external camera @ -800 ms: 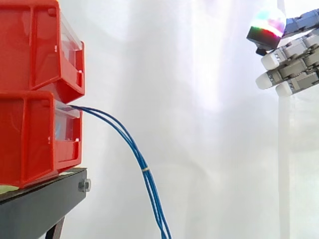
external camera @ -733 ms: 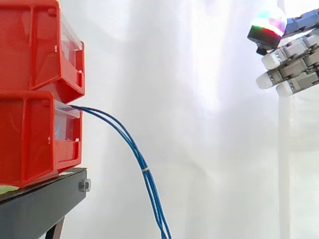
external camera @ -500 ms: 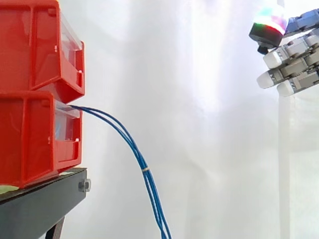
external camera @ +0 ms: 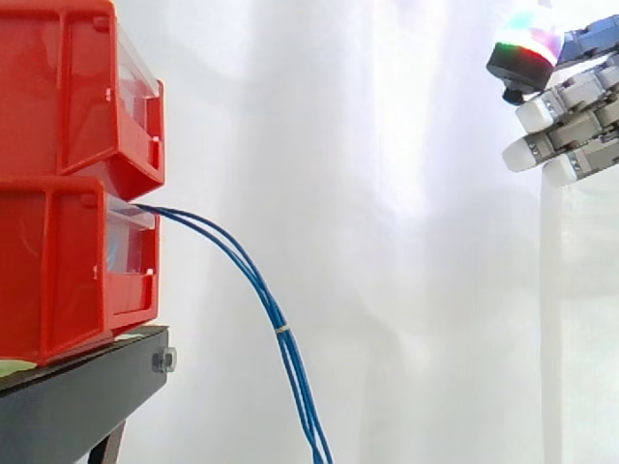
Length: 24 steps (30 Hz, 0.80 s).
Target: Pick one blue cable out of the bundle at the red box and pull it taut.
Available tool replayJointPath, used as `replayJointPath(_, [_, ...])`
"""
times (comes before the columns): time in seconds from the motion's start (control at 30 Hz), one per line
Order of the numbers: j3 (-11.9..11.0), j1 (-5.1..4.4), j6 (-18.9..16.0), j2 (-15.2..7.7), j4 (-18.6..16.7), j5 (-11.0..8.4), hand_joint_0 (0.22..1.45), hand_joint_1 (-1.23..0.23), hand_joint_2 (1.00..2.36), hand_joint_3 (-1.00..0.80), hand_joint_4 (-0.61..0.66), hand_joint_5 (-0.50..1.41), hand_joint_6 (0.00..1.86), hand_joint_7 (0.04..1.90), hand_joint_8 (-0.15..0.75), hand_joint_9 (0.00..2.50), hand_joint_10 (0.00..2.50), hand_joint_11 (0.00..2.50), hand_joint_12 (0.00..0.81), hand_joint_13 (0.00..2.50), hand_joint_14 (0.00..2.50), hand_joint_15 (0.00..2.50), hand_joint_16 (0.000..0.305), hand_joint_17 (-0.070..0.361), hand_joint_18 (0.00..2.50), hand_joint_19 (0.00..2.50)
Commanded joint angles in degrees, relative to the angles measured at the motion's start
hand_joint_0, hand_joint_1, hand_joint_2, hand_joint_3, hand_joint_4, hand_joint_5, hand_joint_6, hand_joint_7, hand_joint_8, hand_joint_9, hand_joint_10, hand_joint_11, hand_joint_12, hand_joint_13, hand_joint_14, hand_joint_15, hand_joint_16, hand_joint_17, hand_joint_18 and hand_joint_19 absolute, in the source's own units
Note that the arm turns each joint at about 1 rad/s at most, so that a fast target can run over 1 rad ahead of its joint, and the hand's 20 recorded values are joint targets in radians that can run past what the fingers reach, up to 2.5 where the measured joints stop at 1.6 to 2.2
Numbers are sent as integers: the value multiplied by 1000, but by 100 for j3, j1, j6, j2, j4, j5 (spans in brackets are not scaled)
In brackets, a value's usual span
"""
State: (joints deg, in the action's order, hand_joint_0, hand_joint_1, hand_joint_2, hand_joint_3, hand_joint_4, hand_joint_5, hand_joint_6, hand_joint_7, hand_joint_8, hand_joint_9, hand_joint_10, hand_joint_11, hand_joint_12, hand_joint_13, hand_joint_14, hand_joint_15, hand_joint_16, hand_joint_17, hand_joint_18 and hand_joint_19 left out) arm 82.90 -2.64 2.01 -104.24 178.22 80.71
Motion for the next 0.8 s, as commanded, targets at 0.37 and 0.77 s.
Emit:
replayJointPath(0.37, [473, -44, 388, 0, -939, -29, 488, -539, 1000, -500, 318, -191, 502, 778, 367, 528, 6, 239, 402, 236, 3, 91, 66, 149, 208, 190])
replayJointPath(0.77, [1044, -141, 564, 0, -1202, -450, 428, -808, 1000, -500, 312, -194, 502, 815, 352, 434, 7, 291, 417, 96, 3, 103, 70, 156, 90, 186])
